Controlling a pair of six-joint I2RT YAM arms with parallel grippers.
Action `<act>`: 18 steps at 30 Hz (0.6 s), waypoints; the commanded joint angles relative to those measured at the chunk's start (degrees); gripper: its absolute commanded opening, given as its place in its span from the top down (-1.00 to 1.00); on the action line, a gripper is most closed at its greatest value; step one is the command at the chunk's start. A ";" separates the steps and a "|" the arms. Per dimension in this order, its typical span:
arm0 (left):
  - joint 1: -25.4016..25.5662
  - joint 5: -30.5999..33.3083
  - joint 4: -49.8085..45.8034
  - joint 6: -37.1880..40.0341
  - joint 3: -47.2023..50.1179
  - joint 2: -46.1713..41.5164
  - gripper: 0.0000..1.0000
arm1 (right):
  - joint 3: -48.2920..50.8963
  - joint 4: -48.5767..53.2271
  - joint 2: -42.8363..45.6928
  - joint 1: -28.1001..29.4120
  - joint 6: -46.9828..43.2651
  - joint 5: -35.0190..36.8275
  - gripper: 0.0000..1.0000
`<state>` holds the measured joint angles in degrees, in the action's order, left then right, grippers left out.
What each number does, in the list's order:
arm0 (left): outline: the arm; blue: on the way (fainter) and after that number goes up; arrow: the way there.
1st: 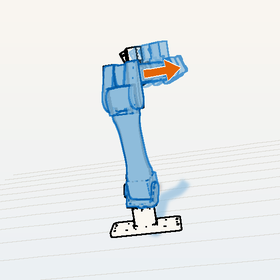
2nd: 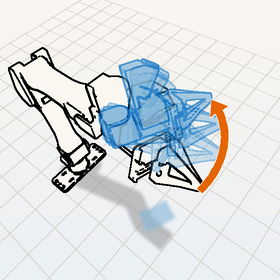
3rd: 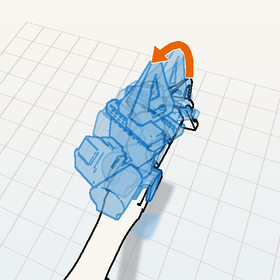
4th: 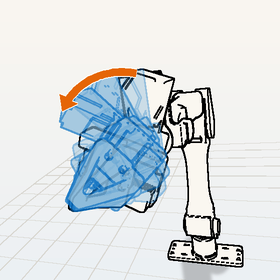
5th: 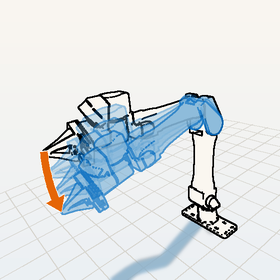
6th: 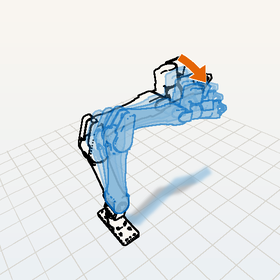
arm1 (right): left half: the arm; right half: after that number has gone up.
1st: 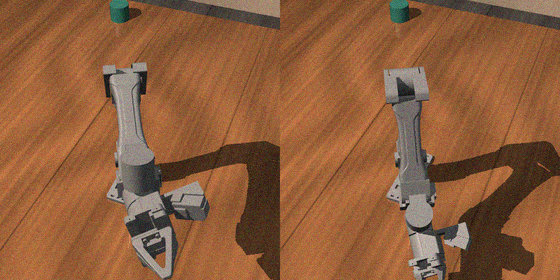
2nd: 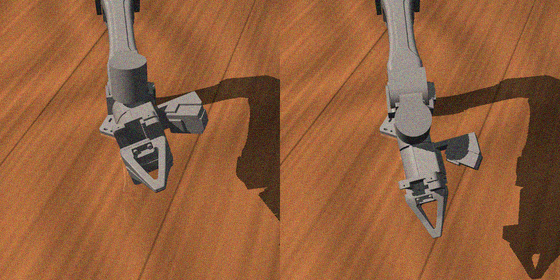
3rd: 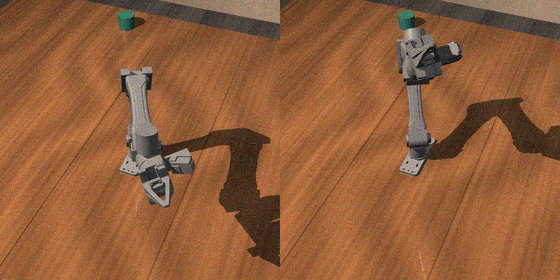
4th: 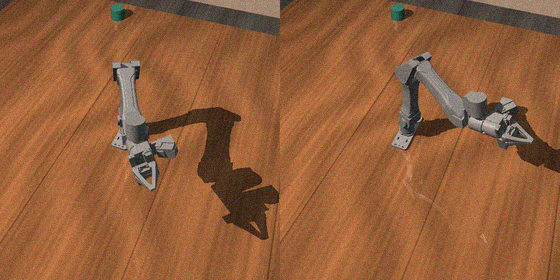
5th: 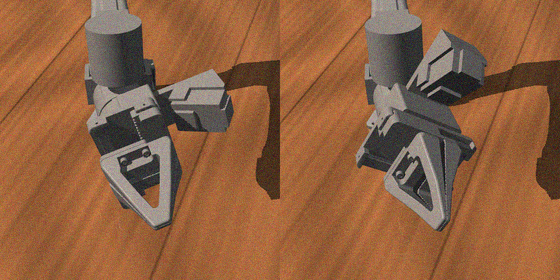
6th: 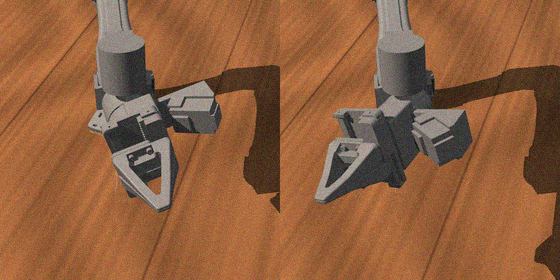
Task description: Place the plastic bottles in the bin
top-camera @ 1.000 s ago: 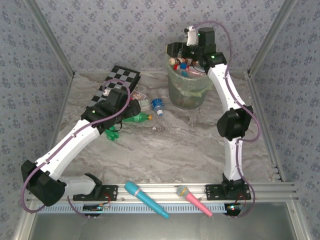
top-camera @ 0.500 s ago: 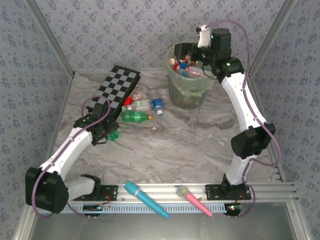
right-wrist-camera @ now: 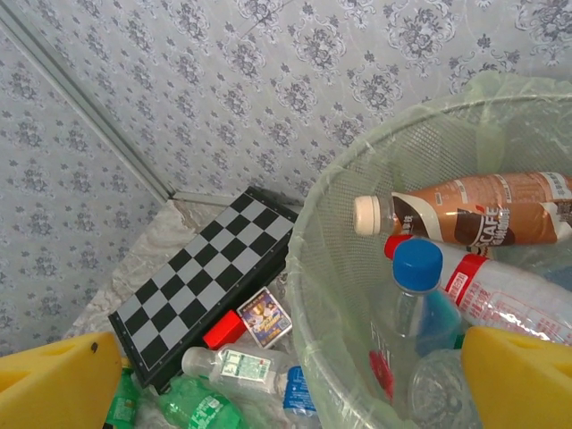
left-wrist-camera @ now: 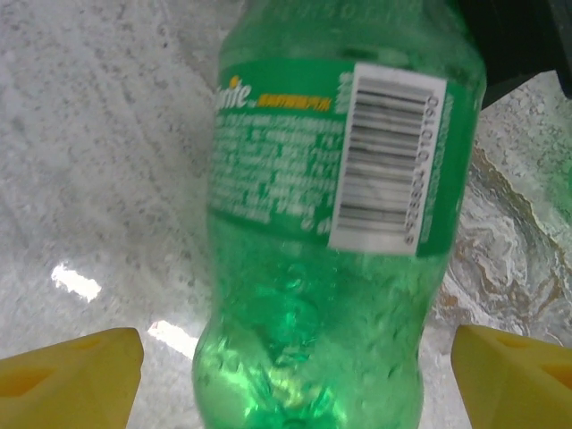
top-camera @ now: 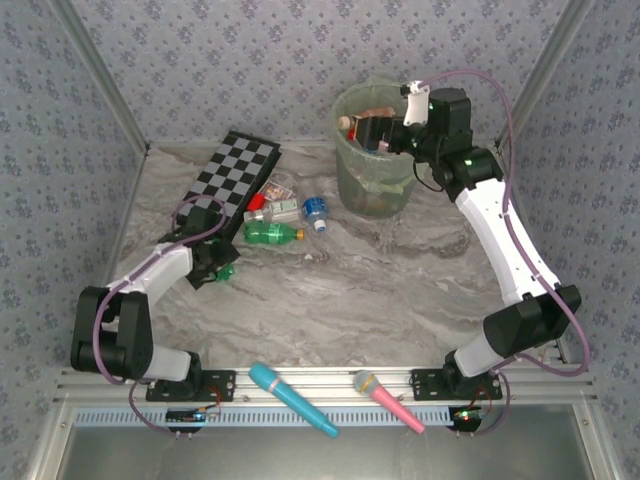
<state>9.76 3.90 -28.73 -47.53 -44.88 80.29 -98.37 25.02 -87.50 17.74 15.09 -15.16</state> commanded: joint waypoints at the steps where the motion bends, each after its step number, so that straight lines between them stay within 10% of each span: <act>1: -0.68 -1.82 4.38 1.91 0.88 1.40 -0.78 | 0.72 1.67 1.58 0.42 -1.51 2.28 -0.99; 18: -0.84 -1.86 1.99 3.82 5.04 -8.84 -0.31 | 0.02 2.26 1.47 2.73 -1.65 2.16 -0.99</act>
<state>9.32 1.91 -24.34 -44.95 -40.42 75.35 -98.10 26.85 -87.35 19.94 14.13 -13.43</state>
